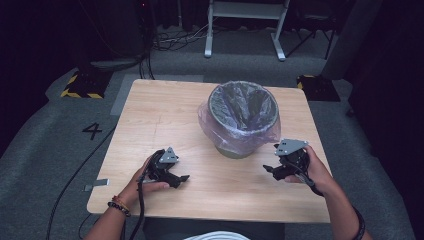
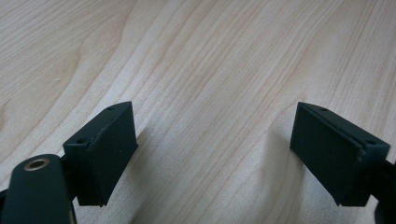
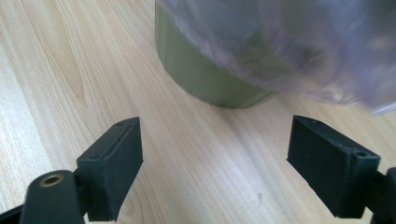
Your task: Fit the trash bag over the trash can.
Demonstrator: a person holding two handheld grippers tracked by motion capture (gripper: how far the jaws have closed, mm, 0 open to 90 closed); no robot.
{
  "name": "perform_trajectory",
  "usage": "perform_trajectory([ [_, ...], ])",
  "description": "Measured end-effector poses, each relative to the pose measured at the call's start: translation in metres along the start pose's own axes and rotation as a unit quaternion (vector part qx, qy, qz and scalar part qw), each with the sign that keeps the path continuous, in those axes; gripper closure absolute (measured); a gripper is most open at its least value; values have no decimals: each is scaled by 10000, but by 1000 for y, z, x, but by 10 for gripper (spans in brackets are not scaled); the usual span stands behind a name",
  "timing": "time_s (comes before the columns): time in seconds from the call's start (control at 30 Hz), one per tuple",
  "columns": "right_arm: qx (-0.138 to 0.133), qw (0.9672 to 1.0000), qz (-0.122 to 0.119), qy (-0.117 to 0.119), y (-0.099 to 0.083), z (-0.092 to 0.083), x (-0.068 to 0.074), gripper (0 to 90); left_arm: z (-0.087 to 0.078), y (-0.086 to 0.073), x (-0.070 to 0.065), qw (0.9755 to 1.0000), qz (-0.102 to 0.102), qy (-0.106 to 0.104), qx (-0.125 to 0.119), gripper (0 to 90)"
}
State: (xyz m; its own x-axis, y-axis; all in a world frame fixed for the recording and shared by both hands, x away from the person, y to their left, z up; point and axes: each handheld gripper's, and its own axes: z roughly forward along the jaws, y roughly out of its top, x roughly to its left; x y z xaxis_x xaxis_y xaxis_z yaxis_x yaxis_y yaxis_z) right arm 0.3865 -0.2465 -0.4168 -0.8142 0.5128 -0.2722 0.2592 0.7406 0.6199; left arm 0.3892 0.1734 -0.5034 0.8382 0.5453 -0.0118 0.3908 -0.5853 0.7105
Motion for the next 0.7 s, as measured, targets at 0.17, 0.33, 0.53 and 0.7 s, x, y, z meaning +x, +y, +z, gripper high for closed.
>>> perform_trajectory([
  [0.17,135,9999,67,69,-13,11,2,180,0,0,0,10000,-5,0,2,144],
  [0.33,309,9992,207,139,-28,21,4,180,0,0,0,10000,0,0,1,144],
  [0.53,407,9982,413,168,-43,30,7,181,0,0,0,10000,-5,0,5,144],
  [0.7,370,9979,512,138,-50,33,10,181,0,0,0,10000,-5,1,4,144],
])
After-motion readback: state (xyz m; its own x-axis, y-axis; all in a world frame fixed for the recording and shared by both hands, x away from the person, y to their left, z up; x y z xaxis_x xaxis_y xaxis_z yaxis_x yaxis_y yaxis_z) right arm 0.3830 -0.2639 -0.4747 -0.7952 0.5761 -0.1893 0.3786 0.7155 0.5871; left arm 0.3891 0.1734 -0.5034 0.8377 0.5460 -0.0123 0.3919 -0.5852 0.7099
